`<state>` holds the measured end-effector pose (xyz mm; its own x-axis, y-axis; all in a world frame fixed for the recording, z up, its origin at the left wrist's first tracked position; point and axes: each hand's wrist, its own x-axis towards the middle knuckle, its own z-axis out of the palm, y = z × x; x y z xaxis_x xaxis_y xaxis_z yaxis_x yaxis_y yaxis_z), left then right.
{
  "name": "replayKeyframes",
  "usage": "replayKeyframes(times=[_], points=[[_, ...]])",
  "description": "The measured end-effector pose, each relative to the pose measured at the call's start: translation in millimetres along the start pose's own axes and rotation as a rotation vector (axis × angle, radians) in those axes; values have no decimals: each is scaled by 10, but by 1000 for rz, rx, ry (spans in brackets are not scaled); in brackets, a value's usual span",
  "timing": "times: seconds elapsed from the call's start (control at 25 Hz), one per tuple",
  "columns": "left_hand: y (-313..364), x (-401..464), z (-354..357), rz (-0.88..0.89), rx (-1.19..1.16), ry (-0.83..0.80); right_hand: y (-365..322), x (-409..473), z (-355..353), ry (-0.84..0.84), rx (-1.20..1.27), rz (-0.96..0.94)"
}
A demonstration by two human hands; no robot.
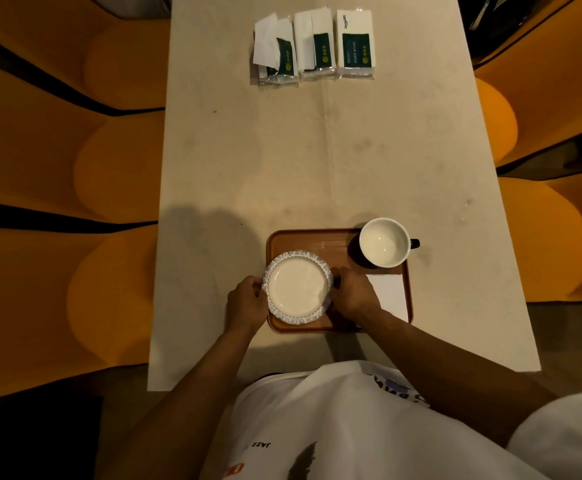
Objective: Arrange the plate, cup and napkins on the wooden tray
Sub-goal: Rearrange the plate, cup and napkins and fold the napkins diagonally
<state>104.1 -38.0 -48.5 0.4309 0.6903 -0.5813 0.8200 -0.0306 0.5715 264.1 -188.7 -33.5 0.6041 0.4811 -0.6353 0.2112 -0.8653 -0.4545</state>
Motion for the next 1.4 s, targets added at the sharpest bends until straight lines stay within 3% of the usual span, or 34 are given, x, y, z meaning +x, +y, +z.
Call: replayKeyframes(times=[0.92,1.16,1.28,1.4], points=[[-102,-254,21,-66,-20,9,105,-182,46,-18,-29,-52],[512,-143,31,14,-83,185,104,-278,-550,367,326,-175],[1018,-72,217,110,-112,70,304,-147,-903,552,279,-155],[1441,34,611,78,-189,-102,579,6,-1137,544,289,2]])
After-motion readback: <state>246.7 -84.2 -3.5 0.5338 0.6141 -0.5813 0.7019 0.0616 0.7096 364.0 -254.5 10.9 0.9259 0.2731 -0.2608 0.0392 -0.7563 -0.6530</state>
